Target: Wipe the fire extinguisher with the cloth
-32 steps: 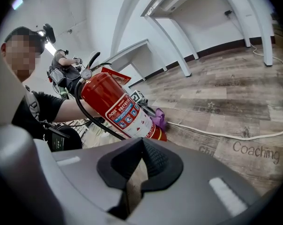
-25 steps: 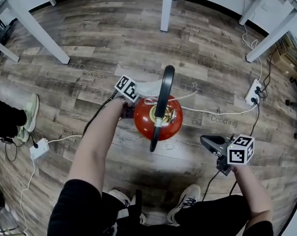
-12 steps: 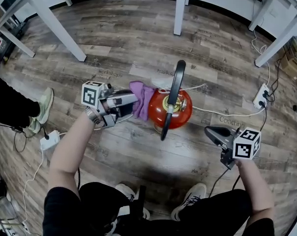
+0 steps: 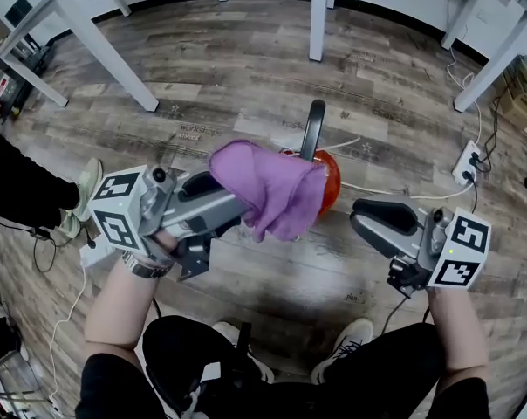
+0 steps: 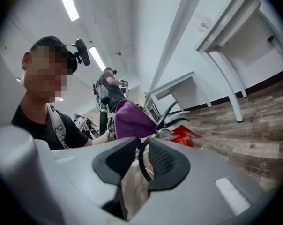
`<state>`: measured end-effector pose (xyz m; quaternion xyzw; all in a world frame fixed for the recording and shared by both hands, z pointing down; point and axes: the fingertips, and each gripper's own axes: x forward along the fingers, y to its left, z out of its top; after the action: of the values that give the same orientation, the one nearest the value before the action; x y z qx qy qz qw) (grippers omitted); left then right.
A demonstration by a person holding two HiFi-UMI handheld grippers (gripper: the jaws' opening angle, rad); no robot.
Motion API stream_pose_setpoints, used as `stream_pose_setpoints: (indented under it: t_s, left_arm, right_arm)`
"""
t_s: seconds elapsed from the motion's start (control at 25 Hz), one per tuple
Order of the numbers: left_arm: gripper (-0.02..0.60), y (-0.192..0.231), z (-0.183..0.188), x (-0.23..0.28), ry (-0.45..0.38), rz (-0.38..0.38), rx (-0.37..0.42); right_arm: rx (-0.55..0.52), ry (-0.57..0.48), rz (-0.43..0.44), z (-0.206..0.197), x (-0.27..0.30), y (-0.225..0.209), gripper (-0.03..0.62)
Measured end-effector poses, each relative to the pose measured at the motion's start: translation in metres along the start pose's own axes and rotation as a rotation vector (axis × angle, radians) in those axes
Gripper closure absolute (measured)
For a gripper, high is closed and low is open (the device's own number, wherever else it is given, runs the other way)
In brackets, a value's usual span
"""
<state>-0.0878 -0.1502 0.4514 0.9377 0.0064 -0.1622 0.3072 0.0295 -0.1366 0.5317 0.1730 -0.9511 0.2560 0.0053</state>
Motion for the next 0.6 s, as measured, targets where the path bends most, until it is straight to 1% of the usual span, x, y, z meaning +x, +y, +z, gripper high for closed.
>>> stream_pose_setpoints:
  t_s: [0.04,0.12,0.24,0.36,0.48,0.56,0.6]
  left_arm:
    - [0.549,-0.003,0.001,0.008,-0.026,0.005,-0.008]
    - [0.549,-0.001,-0.005,0.023,-0.055,0.034,-0.027]
    - [0.549,0.008,-0.025,0.039,-0.043,0.084,-0.029]
    - [0.548,0.017,-0.042,0.050,-0.018,0.133,0.011]
    - [0.548,0.023,-0.050,0.058,-0.002,0.196,0.072]
    - [0.546,0.022,-0.053,0.061,0.010,0.225,0.103]
    - [0.544,0.020,-0.055,0.062,0.014,0.227,0.106]
  right_arm:
    - [0.001,-0.018,0.031,0.006,0.002,0.009,0.493]
    - [0.019,-0.051,0.082,0.016,0.005,0.023,0.463]
    - [0.035,-0.064,0.103,0.021,0.008,0.031,0.411]
    - [0.015,-0.034,0.080,0.015,0.012,0.032,0.371]
    - [-0.033,0.010,0.046,0.007,0.019,0.031,0.338]
    - [-0.089,0.025,0.004,0.004,0.025,0.029,0.343]
    - [-0.116,0.030,-0.012,0.004,0.027,0.029,0.349]
